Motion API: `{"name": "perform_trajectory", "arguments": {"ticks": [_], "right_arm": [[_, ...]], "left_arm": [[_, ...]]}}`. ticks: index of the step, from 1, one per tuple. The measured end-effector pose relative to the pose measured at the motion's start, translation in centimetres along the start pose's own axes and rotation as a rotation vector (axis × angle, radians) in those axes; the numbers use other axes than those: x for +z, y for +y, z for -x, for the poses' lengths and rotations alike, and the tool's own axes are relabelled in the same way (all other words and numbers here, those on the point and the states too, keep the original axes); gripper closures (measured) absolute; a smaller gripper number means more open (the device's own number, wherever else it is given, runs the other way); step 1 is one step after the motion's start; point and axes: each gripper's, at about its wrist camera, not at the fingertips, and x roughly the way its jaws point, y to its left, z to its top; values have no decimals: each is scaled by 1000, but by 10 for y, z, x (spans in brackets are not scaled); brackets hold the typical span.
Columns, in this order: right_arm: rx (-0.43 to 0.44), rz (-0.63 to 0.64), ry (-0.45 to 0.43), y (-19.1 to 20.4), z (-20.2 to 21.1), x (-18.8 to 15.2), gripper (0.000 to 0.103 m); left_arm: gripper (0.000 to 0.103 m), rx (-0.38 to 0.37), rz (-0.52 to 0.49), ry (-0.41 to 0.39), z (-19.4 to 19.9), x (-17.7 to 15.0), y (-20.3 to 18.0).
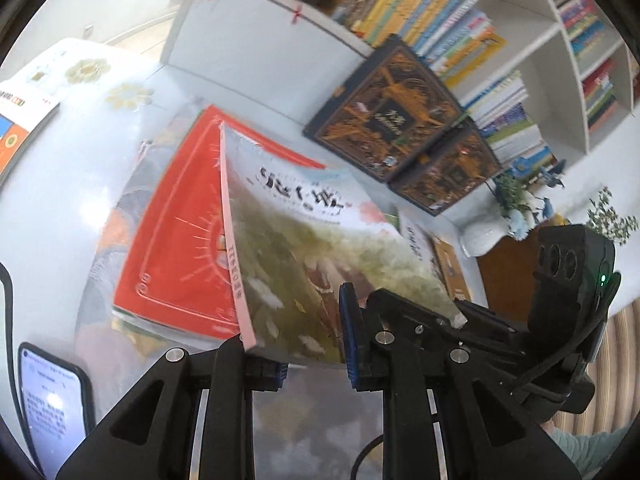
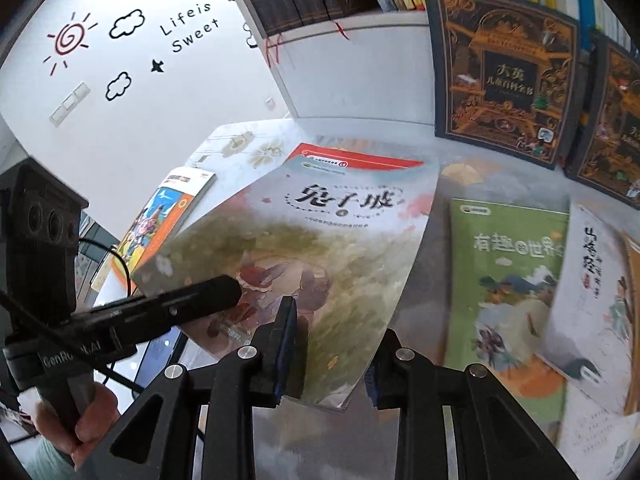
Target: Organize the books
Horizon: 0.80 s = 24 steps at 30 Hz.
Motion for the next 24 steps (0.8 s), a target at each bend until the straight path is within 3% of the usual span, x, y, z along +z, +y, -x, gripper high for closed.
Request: {"name": "perform_trajectory", "arguments": {"ticks": [7,16,22,24], "right_arm": [[13,-67,46,1,-29,7,75],[28,-57,81,8,-50,1,74],[59,-48,125,5,-38,-10,67],[64,-58,137,-4,-27,-24,66]], "left_arm": [[85,44,100,-22,-1,10,33],[84,145,228,-94,34,-5,73],[81,145,173,-77,39,-15,51],[72,133,116,-46,35,-20,33]]}}
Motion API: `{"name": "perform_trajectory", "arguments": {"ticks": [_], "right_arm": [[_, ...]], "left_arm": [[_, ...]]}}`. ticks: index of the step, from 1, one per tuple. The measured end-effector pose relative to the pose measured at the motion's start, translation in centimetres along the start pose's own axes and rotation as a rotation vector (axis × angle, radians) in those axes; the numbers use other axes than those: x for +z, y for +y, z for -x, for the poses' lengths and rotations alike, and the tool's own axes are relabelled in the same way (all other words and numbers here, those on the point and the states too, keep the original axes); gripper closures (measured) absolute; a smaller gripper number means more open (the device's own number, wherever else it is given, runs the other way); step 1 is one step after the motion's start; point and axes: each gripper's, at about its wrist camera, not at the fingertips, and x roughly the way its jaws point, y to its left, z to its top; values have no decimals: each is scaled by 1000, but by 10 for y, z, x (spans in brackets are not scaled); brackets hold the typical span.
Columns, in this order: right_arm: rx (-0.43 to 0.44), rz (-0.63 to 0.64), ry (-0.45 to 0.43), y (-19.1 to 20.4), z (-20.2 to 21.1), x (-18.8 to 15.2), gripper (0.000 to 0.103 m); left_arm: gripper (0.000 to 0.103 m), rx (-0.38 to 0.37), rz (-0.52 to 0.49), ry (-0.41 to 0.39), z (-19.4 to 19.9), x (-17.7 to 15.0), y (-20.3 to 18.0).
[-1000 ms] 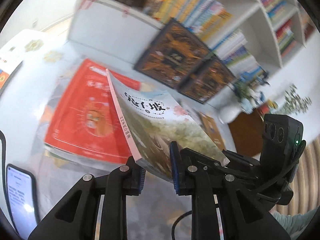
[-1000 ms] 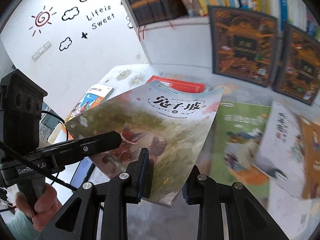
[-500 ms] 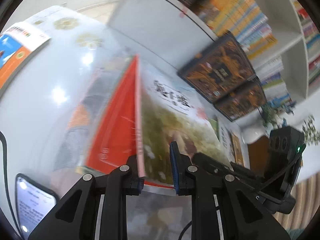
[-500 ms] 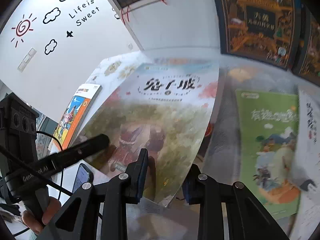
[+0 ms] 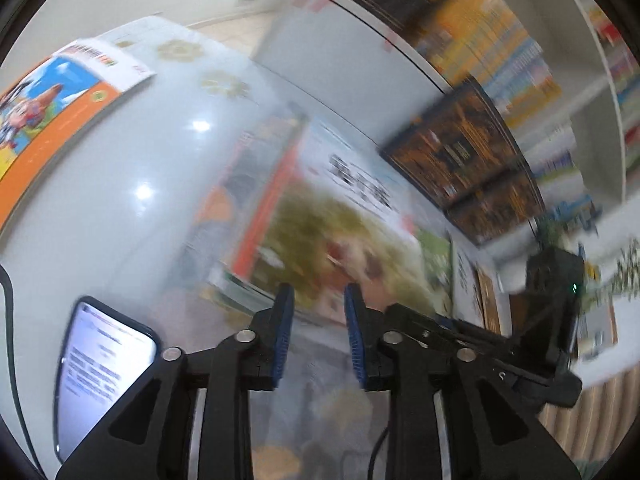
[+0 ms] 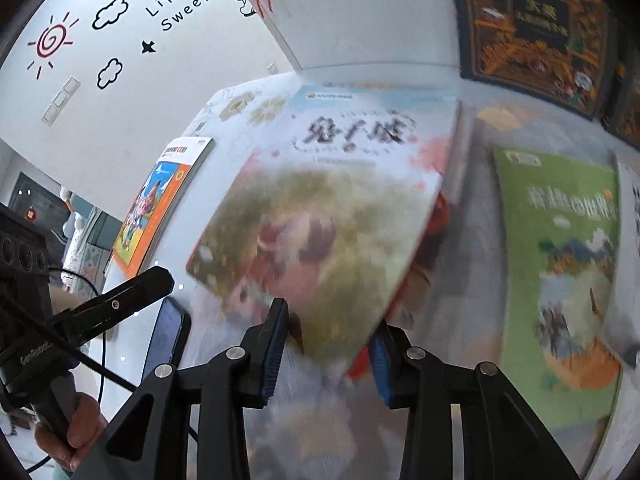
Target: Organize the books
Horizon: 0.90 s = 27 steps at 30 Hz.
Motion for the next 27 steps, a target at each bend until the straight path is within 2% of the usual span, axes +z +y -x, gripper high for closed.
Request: {"name": "perform_trajectory", "arguments": {"ticks": [3,4,5,7,9,12,17,21,27], "right_arm": [[3,-38,24,-21,17,-28,63],[8,-63,32,-31,25,-41,63],[10,-88,38,-40,32,-54,62],[18,-146,43,-60,48,-77,55],[30,-230,42,-85,65,-105,51],[49,-373,38,-126,91,-142,51],[4,-563,-49,-199,146,-184,51],[-61,-601,-128,-248,187,-188,51],[-172,-559,-191,-315,234,-163,51]], "left_arm": [[72,-18,-90,55,-6,-10,-30],[66,-25,-115,77,-9,-13,-39],[54,-37,-146,108,-13,-18,-51],[35,-66,-182,146,-20,-27,-72],[34,-110,-225,175,-27,-36,-96],[34,-155,-266,237,-45,-50,-131],[34,-227,-314,309,-78,-76,-191],[34,-248,-346,337,-102,-91,-236],[34,-249,-374,332,-132,-98,-291]]}}
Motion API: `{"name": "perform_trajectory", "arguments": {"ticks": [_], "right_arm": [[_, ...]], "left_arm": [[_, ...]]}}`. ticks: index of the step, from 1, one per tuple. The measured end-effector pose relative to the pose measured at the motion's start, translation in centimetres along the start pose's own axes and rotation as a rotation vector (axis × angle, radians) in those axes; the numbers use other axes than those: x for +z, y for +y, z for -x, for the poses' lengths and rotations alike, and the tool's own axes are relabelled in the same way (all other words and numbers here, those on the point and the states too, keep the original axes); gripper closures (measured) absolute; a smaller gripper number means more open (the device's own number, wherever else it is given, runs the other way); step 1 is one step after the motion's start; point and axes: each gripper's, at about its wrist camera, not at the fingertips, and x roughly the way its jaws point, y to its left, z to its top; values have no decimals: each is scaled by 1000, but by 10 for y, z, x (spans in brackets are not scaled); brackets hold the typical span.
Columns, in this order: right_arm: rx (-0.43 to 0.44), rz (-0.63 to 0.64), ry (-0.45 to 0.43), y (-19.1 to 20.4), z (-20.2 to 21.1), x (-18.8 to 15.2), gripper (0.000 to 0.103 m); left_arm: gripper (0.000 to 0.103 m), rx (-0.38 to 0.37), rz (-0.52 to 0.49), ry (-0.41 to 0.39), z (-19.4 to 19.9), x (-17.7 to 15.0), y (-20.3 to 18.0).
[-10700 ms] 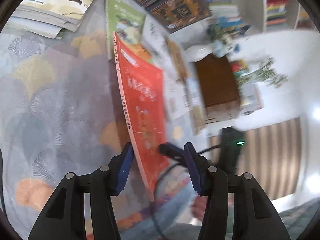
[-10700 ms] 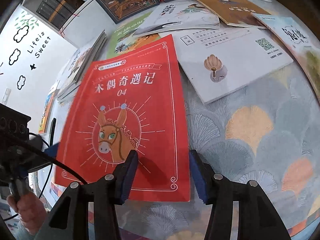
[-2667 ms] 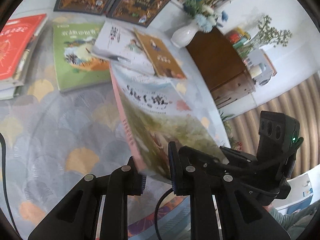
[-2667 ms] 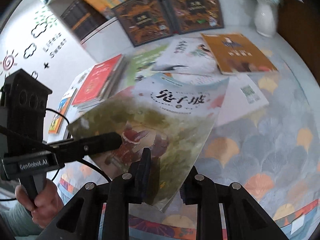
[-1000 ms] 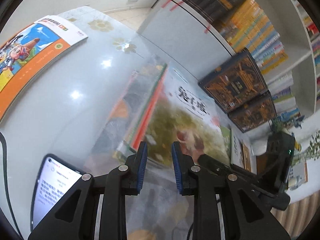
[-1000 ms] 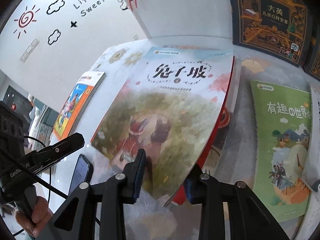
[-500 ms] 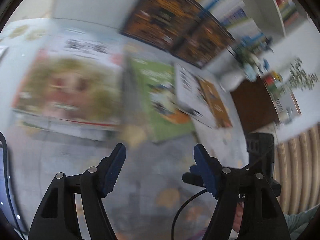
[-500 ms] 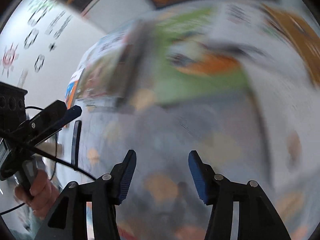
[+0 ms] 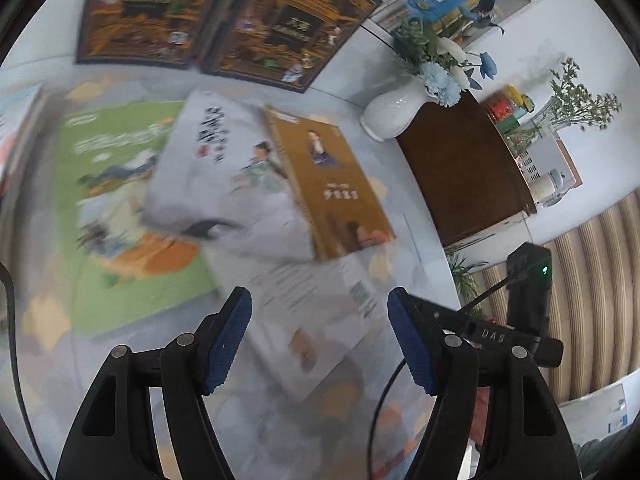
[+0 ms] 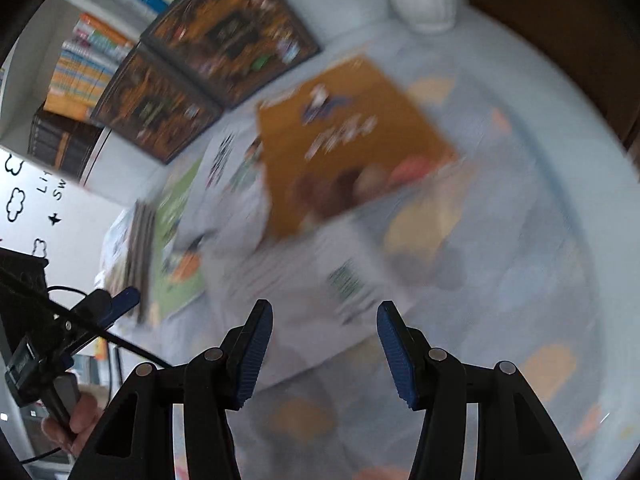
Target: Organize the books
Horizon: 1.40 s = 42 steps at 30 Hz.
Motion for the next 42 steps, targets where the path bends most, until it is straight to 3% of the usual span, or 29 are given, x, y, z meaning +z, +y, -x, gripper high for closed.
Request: {"name": "perform_trajectory", "arguments": {"ticks": [3,8,13,15,18,21,24,28,32,42], "right_arm": [[-5,20,-15,-14,-5,28,51],[-33,30,-36,-39,-29,76,51],[-87,63,-36,-48,-53,105,65],[-122,87,-33,-50,-63,110,70],[-109,112,-30,-52,-72,113,71],[-73,139,-10,-48,-73,112,71],[-49,143,12,-51,-69,107,71],[13,129,56,-56,-56,88,71],[49,150,122,-46,-46,48,71],[86,138,238,-10,-28,-80,70]], "left_arm": [[34,23,19,-8,-22,18,-8],[37,144,60,-23,-72,52,-7],[60,254,97,-25,-110,69,-5],[61,289,130,-26,-120,73,0],[61,265,165,-22,-131,74,5],[61,179,167,4,-140,74,0],[59,215,130,1,-141,71,-10],[59,169,114,10,-125,52,-16],[59,160,119,16,-98,17,-18],[59,163,188,80,-31,-92,10]]}}
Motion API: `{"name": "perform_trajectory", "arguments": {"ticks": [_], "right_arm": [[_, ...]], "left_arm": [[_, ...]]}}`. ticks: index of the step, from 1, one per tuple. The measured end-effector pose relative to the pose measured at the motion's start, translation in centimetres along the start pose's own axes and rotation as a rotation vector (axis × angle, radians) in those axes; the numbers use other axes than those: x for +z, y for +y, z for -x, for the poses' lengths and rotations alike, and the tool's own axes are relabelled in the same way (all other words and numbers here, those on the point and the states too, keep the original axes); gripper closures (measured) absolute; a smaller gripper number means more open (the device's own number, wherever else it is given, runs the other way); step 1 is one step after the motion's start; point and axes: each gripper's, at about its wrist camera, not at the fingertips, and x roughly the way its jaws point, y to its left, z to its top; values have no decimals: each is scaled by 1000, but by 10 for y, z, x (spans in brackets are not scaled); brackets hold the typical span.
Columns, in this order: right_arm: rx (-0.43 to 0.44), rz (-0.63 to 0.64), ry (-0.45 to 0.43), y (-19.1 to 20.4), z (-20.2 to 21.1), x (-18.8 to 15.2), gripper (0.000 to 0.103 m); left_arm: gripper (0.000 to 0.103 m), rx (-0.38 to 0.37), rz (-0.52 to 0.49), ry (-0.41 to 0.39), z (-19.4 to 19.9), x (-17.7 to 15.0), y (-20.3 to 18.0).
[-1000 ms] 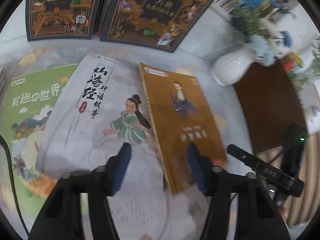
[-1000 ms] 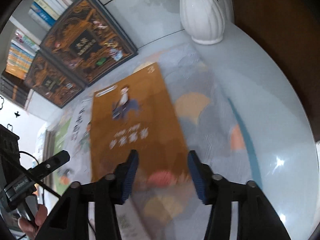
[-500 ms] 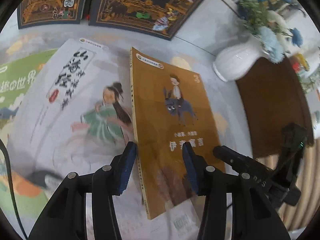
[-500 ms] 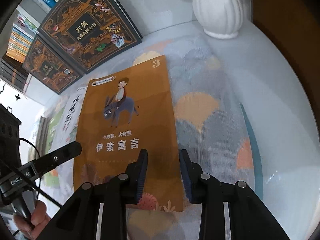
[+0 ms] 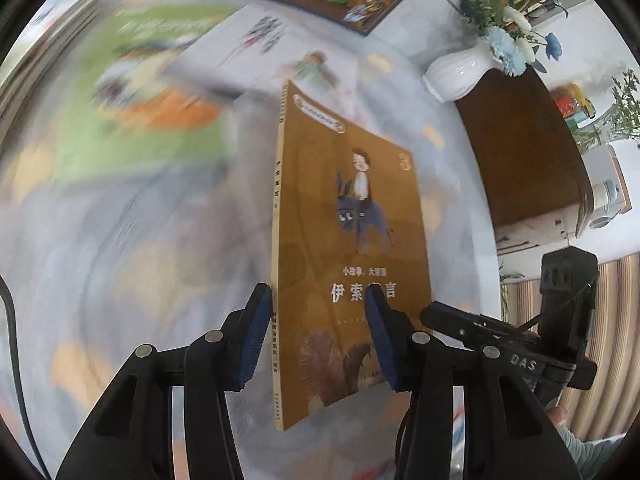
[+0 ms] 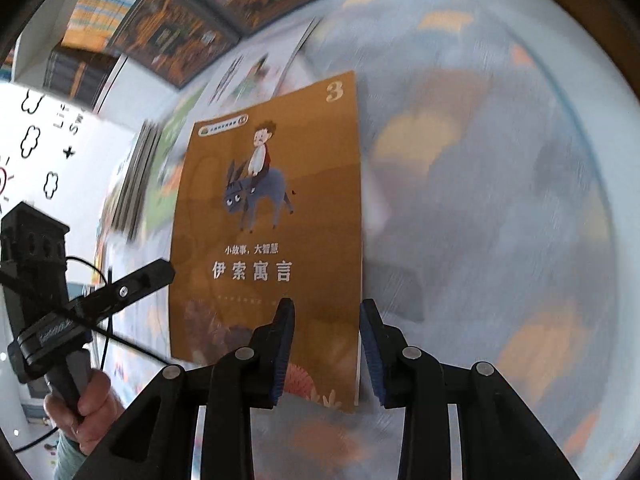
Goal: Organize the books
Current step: 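Close the left gripper on the orange book's spine edge, then lift the orange book upright with the left gripper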
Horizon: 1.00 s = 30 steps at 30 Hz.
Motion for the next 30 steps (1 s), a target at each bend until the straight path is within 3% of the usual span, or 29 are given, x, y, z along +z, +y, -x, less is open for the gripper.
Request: {"name": "perform_trajectory", "arguments": {"ticks": [3,7,11,18,19,22,23,26,28,30], "right_arm": [[-21,39,35,19,-15,-22,70],[-33,58,18,37,-19,-36,70],[-149,31,-46,41,-19,-56,73],[-169,-12,-80,55,-23,-77,72],[-139,-56,-86,51,-21,-75,72],[14,-187,-80,36,-21,-74,72],[35,-210,-81,35,-21,-75,72],[42,-221,-91,42,-27,-78,72],[17,-214,-109,49,-29,-80,72],[3,-215,-122,51,-28,-82,72]], "left_arm": [[59,3,57,18,7,-24,31],[59,1,107,22,14,-40,57],[59,4,90,32,17,-53,65],[57,-63,14,84,13,-61,53],[57,-93,16,75,17,-62,53],[57,-300,66,9,43,-57,59],[57,-337,70,-3,50,-54,60],[57,-284,24,25,45,-47,58],[64,-202,-2,58,28,-48,59],[74,-220,11,99,12,-51,63]]}}
